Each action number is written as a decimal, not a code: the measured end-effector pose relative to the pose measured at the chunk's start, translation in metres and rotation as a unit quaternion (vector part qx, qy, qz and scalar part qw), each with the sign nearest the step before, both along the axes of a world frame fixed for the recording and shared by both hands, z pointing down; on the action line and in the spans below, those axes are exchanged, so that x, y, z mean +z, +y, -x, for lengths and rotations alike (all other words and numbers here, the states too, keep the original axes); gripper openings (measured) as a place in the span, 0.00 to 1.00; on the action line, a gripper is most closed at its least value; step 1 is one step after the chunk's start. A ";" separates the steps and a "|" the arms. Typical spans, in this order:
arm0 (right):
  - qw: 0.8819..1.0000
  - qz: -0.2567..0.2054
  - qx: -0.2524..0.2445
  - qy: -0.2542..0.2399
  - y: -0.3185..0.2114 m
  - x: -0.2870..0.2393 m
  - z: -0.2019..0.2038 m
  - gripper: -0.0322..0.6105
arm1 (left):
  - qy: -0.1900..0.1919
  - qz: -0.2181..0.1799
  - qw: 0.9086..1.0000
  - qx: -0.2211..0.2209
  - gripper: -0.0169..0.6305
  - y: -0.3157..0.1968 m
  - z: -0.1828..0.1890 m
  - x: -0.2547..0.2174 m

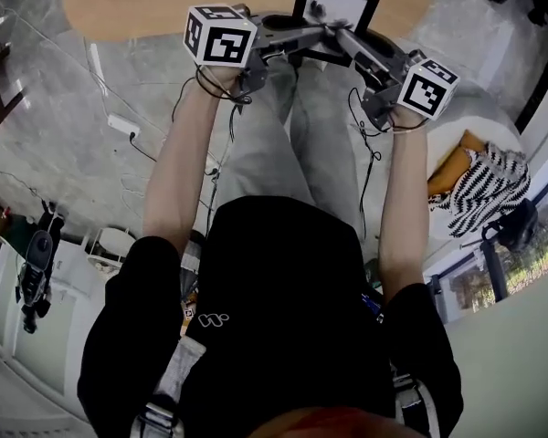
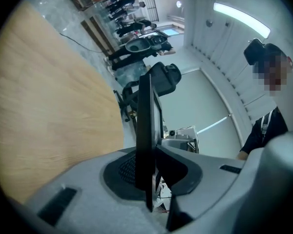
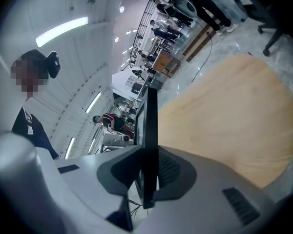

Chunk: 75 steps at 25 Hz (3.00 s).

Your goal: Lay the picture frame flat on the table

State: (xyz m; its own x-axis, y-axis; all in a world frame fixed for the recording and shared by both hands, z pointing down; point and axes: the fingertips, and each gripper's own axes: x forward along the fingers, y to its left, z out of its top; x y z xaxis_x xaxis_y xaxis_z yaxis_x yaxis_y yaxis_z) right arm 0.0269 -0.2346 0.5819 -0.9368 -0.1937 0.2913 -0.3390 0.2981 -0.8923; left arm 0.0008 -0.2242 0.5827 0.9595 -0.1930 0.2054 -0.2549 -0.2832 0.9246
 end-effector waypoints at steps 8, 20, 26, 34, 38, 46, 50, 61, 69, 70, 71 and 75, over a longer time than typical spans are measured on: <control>0.999 0.043 -0.001 -0.026 0.012 0.065 -0.008 0.14 | -0.022 0.009 1.000 0.006 0.16 0.010 -0.007 0.069; 0.995 0.063 0.042 0.057 0.002 0.131 -0.029 0.12 | -0.118 0.027 0.989 -0.090 0.06 0.043 0.055 0.110; 0.993 0.077 0.039 0.083 -0.034 0.144 -0.017 0.12 | -0.098 0.025 0.990 -0.095 0.05 0.027 0.048 0.103; 0.967 0.050 0.040 0.246 -0.031 0.176 -0.026 0.22 | -0.077 0.028 0.992 -0.091 0.05 0.036 0.030 0.108; 0.938 0.024 0.051 0.343 -0.032 0.188 -0.042 0.32 | -0.076 0.027 0.992 -0.094 0.05 0.037 0.027 0.106; 0.914 -0.054 0.053 0.398 -0.029 0.171 -0.046 0.28 | -0.124 -0.029 0.978 -0.164 0.05 0.016 0.049 0.088; 0.930 -0.100 0.079 0.344 -0.033 0.114 -0.039 0.10 | -0.177 -0.081 0.956 -0.222 0.04 -0.013 0.055 0.046; 0.939 -0.210 0.174 0.211 -0.044 -0.101 -0.040 0.07 | -0.283 -0.205 0.882 -0.318 0.04 -0.037 0.051 -0.135; 0.888 -0.326 0.281 0.164 -0.070 -0.313 -0.085 0.07 | -0.298 -0.343 0.811 -0.368 0.04 -0.057 0.034 -0.337; 0.881 -0.340 0.284 0.164 -0.068 -0.330 -0.085 0.07 | -0.299 -0.355 0.806 -0.368 0.04 -0.056 0.034 -0.352; 0.875 -0.354 0.284 0.166 -0.066 -0.346 -0.084 0.07 | -0.299 -0.364 0.802 -0.368 0.04 -0.055 0.034 -0.366; 0.853 -0.407 0.274 0.177 -0.061 -0.391 -0.082 0.07 | -0.290 -0.391 0.784 -0.384 0.04 -0.052 0.041 -0.411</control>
State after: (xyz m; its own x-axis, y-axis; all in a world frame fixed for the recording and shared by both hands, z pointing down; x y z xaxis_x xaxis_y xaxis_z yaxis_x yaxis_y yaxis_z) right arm 0.1090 -0.2953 0.1909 -0.5213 -0.8477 0.0979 -0.8323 0.4798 -0.2776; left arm -0.0403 -0.2759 0.1714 0.2876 -0.9530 0.0953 -0.9418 -0.2634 0.2088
